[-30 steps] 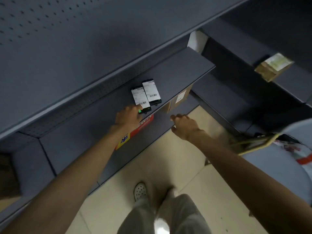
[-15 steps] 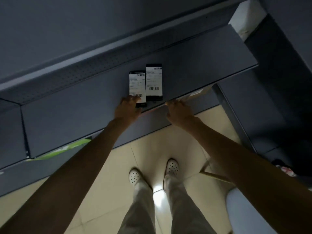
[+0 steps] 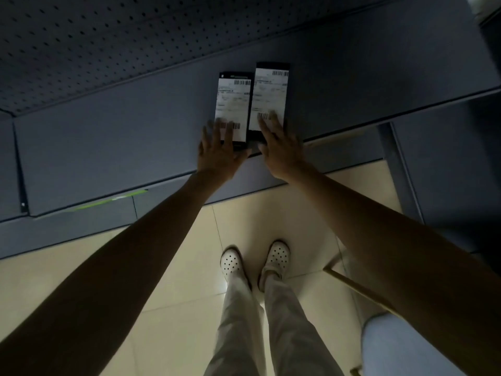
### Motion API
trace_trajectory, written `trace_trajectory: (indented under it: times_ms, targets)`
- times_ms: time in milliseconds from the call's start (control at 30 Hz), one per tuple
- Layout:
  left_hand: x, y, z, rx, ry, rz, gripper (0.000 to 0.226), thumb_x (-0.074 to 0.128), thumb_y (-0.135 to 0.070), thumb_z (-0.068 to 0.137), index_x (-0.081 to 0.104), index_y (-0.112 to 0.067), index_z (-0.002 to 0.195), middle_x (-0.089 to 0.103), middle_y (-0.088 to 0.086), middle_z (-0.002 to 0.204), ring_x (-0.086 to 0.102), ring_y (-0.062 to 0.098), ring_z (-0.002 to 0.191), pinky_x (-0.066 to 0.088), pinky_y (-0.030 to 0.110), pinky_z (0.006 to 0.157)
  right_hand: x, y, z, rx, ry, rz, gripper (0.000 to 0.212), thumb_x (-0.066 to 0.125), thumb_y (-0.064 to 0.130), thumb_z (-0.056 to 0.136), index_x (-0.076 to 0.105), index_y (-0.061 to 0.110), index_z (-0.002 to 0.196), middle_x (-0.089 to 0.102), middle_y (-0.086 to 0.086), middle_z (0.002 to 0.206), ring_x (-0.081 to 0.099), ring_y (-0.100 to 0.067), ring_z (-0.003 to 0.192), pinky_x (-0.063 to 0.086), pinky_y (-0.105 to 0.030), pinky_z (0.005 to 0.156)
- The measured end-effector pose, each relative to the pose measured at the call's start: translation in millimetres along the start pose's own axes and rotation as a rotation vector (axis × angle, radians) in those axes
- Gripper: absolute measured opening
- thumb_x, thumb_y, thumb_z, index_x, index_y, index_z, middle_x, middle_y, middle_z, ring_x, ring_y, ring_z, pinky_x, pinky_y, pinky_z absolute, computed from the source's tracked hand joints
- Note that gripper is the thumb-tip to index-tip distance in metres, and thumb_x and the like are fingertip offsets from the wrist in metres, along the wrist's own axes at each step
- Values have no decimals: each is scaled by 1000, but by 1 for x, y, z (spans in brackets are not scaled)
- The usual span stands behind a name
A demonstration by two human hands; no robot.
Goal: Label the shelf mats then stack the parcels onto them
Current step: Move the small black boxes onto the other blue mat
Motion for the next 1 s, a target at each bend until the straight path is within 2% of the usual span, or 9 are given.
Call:
trace_trajectory:
  times_ms: [100, 167, 300, 400, 500, 567, 633, 733, 1000]
  targets:
    - [5, 13, -9, 16, -42, 12, 89, 37, -65, 94, -6, -20, 158, -12, 12, 164, -11, 41, 149, 5, 54, 121, 11, -16, -16, -21, -43, -38, 66, 30, 46, 104, -5, 30, 157, -13, -1, 165, -4, -39, 150, 14, -56, 119]
    - [6, 17, -12, 22, -78, 9, 90, 37, -64, 94, -4, -17, 158, -10, 13, 164, -9, 41, 149, 8, 55, 121, 11, -26, -24, -45, -84, -62, 63, 30, 47, 103, 6, 29, 158, -4, -2, 166, 0, -38, 150, 14, -55, 119]
    - [6, 13, -6, -9, -155, -94, 94, 44, -66, 90, 0, -18, 158, -8, 9, 165, -4, 44, 149, 15, 58, 118, -1, -28, -27, 26, -261, 82, 53, 45, 48, 98, 41, 25, 145, 29, -10, 154, 32, -37, 136, 38, -51, 106]
    - [5, 10, 6, -25, -184, -189, 96, 53, -63, 88, -4, -30, 157, -12, 12, 164, -1, 46, 148, 20, 62, 114, 2, -14, -11, 113, -268, 170, 72, 56, 52, 90, 30, 24, 151, 21, -14, 156, 28, -38, 138, 42, -53, 104]
    - [8, 12, 11, -66, -188, -247, 99, 60, -57, 88, -4, -27, 157, -11, 17, 163, 1, 44, 149, 28, 63, 113, 11, 2, 3, 140, -245, 170, 92, 61, 55, 86, 12, 25, 157, -3, -16, 163, 4, -43, 148, 24, -58, 114]
    - [12, 14, 11, -97, -212, -293, 99, 62, -53, 88, 0, -23, 158, -5, 20, 162, 7, 41, 149, 32, 59, 112, 15, 5, 7, 181, -292, 207, 93, 64, 50, 87, 9, 24, 158, -9, -15, 163, -2, -44, 148, 19, -59, 115]
    - [13, 15, 12, -106, -251, -334, 97, 65, -49, 88, 5, -21, 158, 9, 20, 159, 19, 38, 145, 36, 55, 110, 17, 1, 10, 243, -327, 268, 90, 64, 42, 89, 9, 25, 158, -9, -14, 164, -1, -44, 148, 19, -58, 117]
    - [12, 20, 6, -105, -287, -352, 94, 68, -42, 86, 10, -22, 158, 25, 18, 151, 31, 34, 138, 41, 51, 106, 18, -2, 4, 275, -332, 276, 83, 63, 33, 90, 13, 27, 157, -6, -12, 164, 13, -42, 146, 25, -55, 116]
    - [-5, 54, -48, -138, -330, -334, 85, 70, -37, 81, 26, -24, 153, 38, 16, 140, 42, 36, 123, 49, 49, 86, 12, 40, -41, 162, -279, 230, 76, 61, 36, 90, 22, 25, 155, 7, -7, 163, 22, -38, 143, 26, -50, 112]
Point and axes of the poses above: each hand's wrist, its own z-axis towards the middle knuckle, its own x-axis out of the palm, y = z × x, the point moved 4 cm from there along z, towards the middle knuckle
